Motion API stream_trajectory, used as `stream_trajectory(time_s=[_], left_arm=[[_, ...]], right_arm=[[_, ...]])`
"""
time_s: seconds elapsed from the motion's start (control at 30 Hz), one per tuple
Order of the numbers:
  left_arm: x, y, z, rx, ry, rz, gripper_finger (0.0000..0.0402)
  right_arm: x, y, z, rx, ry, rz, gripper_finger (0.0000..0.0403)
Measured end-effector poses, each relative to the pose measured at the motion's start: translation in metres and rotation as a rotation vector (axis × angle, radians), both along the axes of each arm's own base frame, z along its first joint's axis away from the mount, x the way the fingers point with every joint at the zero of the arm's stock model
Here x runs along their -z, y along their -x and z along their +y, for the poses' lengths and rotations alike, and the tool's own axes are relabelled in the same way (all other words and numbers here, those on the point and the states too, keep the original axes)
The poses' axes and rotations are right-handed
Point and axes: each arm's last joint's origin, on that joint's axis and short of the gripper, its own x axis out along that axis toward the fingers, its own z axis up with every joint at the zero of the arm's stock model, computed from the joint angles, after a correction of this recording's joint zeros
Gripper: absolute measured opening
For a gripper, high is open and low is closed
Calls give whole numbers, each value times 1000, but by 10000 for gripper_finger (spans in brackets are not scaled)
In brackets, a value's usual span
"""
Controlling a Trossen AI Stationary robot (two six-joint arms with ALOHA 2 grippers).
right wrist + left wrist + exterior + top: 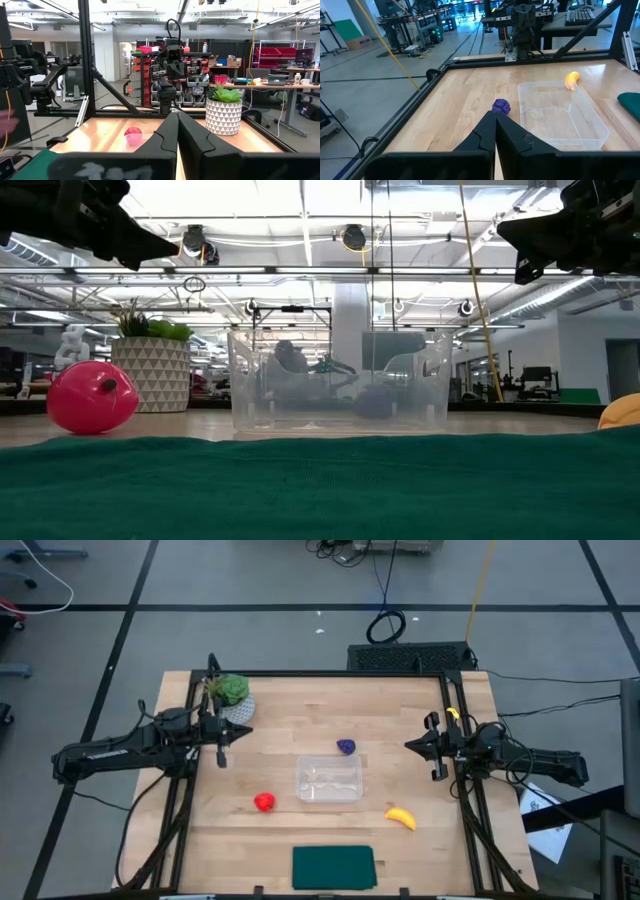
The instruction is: Pick and placing Produce into tupperware
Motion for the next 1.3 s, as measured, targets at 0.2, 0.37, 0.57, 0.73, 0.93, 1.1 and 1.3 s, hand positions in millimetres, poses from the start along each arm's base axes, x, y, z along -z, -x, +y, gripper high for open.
stream_trajectory(time_s=[0.2,0.37,0.57,0.73,0.93,1.1,1.3], left_arm=[[0,0,0,0,0,0,5],[0,0,0,0,0,0,6],[0,0,0,0,0,-2,5],[-1,0,0,0,-2,-9,5],[-1,0,0,-1,3,-13,6],[-2,0,0,-10,64,-35,5],[-3,0,0,-11,76,-46,6]], right_arm=[[0,0,0,0,0,0,0],[0,0,0,0,0,0,0],[0,0,0,0,0,0,0],[0,0,0,0,0,0,0],[0,0,0,0,0,-1,0],[0,0,0,0,0,0,0],[-2,0,0,0,3,-25,0]])
